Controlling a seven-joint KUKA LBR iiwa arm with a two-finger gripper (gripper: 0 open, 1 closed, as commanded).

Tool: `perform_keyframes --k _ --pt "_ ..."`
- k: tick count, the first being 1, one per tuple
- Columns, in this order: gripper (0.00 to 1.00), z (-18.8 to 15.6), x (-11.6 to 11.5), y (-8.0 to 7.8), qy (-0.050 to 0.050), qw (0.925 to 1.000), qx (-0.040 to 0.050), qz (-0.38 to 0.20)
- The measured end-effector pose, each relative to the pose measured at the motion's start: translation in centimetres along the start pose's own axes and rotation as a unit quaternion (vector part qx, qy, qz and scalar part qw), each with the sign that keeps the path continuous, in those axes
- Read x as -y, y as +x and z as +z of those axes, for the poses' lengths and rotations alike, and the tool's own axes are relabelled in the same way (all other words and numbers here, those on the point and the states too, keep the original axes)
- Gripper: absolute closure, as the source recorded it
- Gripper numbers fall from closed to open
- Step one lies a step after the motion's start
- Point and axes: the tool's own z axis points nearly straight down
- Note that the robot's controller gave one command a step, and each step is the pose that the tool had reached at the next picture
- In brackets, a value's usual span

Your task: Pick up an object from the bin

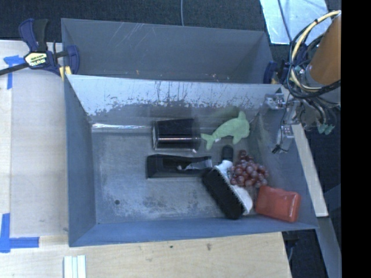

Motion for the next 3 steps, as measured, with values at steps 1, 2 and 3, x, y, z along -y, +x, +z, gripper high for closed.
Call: perform_keyframes --k 1,2,3 --pt "0.0 1.1 -0.4 0.0 0.001 0.9996 0.0025 -0.027" --pt "0.0 7.0 -2.6 0.7 0.001 0.9967 0.0026 -0.081" --pt "0.0 9.1 -3.5 2.0 0.002 0.9966 0.0036 -0.083"
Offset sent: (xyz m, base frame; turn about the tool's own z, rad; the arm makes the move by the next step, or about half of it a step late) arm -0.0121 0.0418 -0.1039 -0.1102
